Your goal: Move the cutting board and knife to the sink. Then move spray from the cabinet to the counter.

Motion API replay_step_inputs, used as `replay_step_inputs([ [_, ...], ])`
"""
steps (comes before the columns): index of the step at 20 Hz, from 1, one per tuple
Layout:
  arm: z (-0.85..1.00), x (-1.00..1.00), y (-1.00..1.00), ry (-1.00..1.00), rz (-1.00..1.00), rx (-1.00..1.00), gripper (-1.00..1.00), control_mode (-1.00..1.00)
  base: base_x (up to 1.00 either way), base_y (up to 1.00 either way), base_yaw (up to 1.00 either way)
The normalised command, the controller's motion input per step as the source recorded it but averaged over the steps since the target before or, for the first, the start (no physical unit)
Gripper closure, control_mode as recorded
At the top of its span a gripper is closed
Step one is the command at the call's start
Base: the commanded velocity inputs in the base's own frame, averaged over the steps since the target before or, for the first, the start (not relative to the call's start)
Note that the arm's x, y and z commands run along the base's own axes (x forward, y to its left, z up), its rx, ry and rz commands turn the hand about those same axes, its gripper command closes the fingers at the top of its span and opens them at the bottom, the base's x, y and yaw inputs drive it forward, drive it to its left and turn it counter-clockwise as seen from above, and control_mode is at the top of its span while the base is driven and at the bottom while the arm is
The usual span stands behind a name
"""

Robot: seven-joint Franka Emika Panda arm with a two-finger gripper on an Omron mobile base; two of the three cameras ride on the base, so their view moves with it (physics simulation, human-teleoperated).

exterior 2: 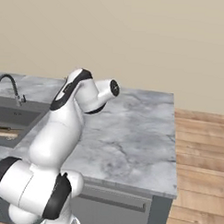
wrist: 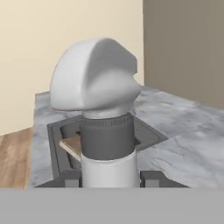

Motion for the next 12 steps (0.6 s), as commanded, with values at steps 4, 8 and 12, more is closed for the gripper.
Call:
replay_step_inputs([
  [4, -0.79, 0.03, 0.10, 0.05, 0.26, -0.07, 1.00, -1.00, 0.00, 0.00, 0.00],
  [8, -0.65, 0.01, 0.01, 0.04, 0.22, 0.00, 1.00, -1.00, 0.00, 0.00, 0.00],
  [12, -0.46, 0.01, 0.00, 0.00, 0.14, 0.06, 1.00, -1.00, 0.00, 0.00, 0.00],
])
